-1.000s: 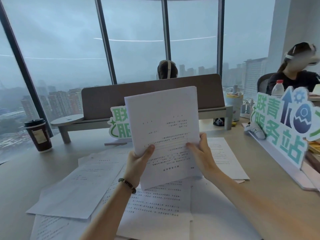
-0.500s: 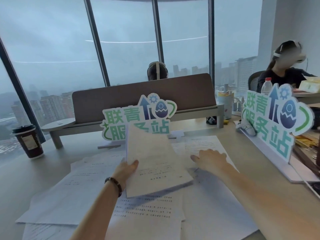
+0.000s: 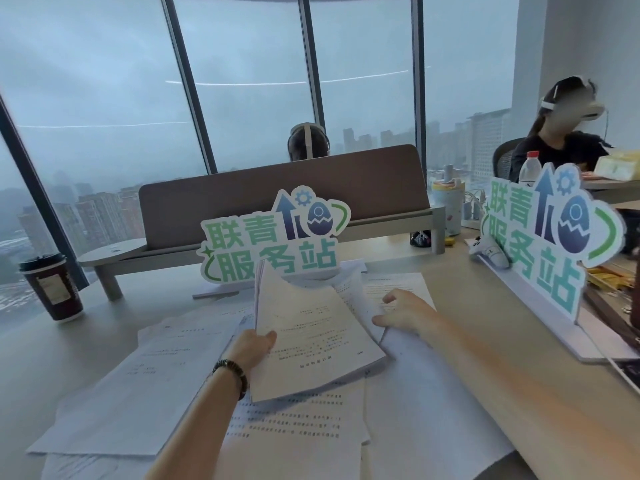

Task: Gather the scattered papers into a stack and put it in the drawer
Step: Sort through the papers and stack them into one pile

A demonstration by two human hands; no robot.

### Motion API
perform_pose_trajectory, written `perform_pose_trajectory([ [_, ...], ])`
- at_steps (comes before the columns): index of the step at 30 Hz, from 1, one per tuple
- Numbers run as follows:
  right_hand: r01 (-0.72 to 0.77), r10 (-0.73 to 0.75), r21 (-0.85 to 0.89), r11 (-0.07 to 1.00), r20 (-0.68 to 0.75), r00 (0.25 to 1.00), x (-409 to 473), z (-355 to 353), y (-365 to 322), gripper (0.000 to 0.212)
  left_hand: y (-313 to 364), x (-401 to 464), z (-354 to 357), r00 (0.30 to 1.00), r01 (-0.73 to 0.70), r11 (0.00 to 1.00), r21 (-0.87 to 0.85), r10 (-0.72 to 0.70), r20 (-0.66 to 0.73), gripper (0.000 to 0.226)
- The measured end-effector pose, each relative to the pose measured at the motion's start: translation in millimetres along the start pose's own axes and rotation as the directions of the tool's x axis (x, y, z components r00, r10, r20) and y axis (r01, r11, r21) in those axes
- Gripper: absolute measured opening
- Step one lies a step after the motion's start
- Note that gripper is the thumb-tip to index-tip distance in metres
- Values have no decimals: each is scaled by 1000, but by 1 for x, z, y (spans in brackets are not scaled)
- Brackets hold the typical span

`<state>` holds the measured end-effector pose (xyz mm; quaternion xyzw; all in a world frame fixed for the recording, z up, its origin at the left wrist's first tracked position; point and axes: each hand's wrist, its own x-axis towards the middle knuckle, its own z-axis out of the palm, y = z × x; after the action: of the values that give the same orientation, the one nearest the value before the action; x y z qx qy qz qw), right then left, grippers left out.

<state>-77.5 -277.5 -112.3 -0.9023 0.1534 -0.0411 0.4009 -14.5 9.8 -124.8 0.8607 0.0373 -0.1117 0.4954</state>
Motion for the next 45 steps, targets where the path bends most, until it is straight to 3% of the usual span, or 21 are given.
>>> perform_pose_trajectory([
  [8,-53,55,51,997,-36,998,8,4,14,76,3,-4,-3,998,54,973,-223,-45,47,28],
  [14,-80,130,336,938,-127,983,19,-6,18,65,3,-3,-14,997,68,957,-282,-59,40,26],
  [18,-103,188,432,896,-158,969,24,-12,25,52,1,0,-15,996,78,947,-312,-64,57,28],
  [23,-155,211,406,901,-98,973,28,-24,32,60,4,-1,-18,997,67,930,-362,-49,58,22],
  [28,-170,183,148,974,-84,979,26,-28,37,62,2,-1,-17,994,95,928,-361,-71,79,22],
  [31,-160,171,99,982,-117,978,26,-29,38,63,3,-1,-16,993,104,930,-354,-75,94,23],
  [42,-100,273,484,870,-302,913,37,-36,49,61,4,-4,-19,995,67,921,-385,-31,97,23],
  [45,-91,232,369,925,-359,904,36,-34,49,52,3,-3,-18,993,83,921,-381,-46,105,18],
])
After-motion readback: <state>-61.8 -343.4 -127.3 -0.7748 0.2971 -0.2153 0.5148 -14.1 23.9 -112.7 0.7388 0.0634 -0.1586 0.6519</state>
